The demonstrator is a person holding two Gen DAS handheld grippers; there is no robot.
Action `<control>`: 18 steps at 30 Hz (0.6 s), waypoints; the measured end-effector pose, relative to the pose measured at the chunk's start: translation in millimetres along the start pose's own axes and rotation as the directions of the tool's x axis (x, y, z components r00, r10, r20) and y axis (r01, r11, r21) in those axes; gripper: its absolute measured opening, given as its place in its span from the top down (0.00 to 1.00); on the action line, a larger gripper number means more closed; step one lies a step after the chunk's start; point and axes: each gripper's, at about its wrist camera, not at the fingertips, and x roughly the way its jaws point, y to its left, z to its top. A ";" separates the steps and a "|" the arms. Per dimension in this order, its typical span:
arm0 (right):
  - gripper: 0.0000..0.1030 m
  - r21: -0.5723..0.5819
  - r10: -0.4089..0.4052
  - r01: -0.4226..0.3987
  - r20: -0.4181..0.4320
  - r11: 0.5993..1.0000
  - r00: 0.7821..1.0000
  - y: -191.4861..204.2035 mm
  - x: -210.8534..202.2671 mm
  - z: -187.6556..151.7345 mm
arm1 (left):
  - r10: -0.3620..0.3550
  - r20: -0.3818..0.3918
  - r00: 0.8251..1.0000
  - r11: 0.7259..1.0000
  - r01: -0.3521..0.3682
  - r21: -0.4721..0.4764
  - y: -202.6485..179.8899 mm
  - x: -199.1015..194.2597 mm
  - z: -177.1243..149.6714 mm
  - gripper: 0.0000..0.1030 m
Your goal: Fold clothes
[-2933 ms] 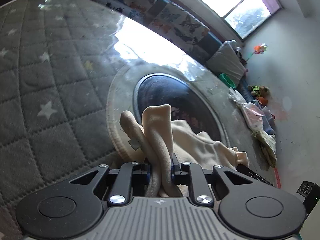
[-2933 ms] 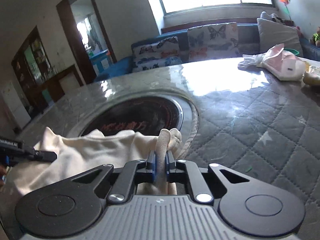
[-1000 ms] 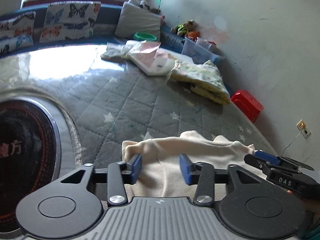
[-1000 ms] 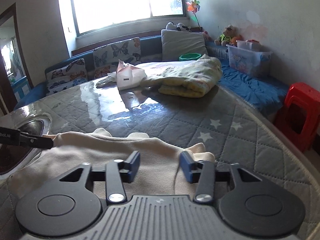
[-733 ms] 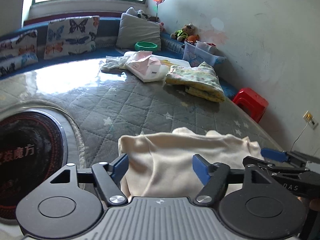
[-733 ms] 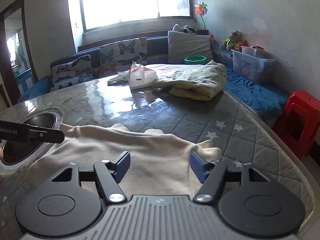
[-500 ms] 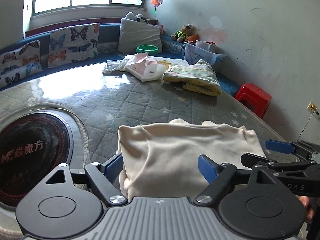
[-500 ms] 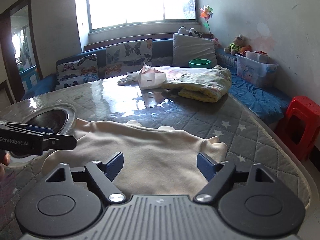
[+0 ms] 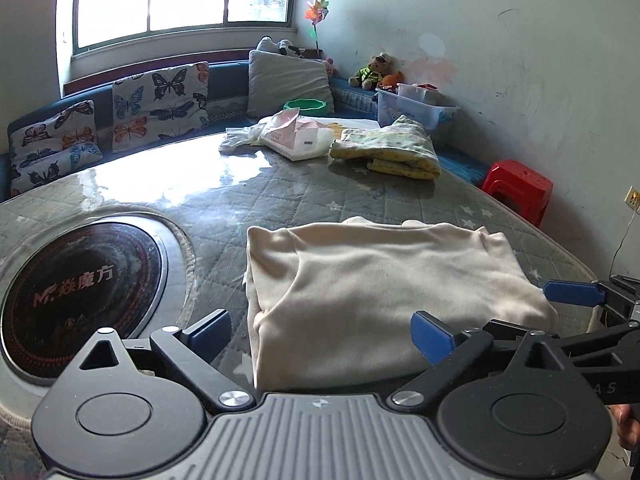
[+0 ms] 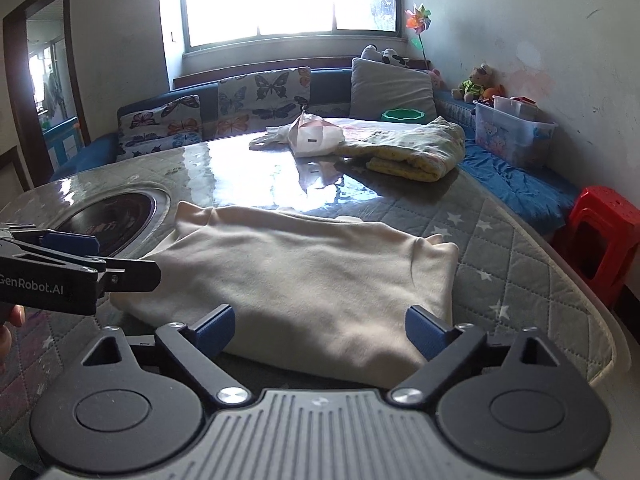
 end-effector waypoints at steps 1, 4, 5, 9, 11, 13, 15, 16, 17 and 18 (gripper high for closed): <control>0.08 -0.003 0.000 0.000 0.002 1.000 1.000 1.2 -1.6 -1.2 | 0.002 0.002 1.000 1.000 -0.002 0.000 0.0 -1.4 -1.6 0.03; 0.05 -0.011 0.000 0.000 0.010 1.000 1.000 4.9 -6.3 -5.3 | 0.012 0.005 1.000 1.000 -0.012 0.004 -0.8 -6.4 -6.8 0.00; 0.04 -0.012 0.001 -0.001 0.011 1.000 1.000 5.8 -7.5 -6.6 | 0.014 0.006 1.000 1.000 -0.014 0.006 -1.2 -7.9 -8.4 0.00; 0.03 -0.020 0.000 0.000 0.012 1.000 1.000 10.2 -11.5 -12.6 | 0.022 0.009 1.000 1.000 -0.022 0.011 -2.5 -13.9 -15.7 0.00; 0.01 -0.027 0.001 -0.001 0.014 1.000 1.000 12.5 -14.0 -15.3 | 0.024 0.010 1.000 1.000 -0.024 0.012 -3.2 -16.2 -19.6 0.00; 0.00 -0.036 0.002 -0.001 0.018 0.999 1.000 15.4 -17.2 -17.5 | 0.027 0.011 1.000 1.000 -0.027 0.013 -4.0 -19.2 -23.8 0.00; 0.00 -0.043 0.002 -0.001 0.021 0.999 1.000 17.8 -18.9 -19.5 | 0.030 0.015 0.999 0.999 -0.030 0.013 -4.0 -23.2 -27.4 0.00; 0.00 -0.047 0.003 -0.002 0.022 0.999 1.000 19.4 -20.3 -20.8 | 0.030 0.017 0.999 0.999 -0.030 0.013 -3.9 -25.4 -29.1 0.00; 0.00 -0.050 0.005 -0.004 0.023 0.999 1.000 20.6 -21.3 -22.2 | 0.031 0.020 0.999 0.999 -0.032 0.012 -3.8 -27.2 -30.7 0.00; 0.00 -0.052 0.007 -0.005 0.024 0.999 1.000 22.1 -22.3 -23.5 | 0.033 0.023 0.999 0.999 -0.033 0.012 -3.5 -29.2 -32.4 0.00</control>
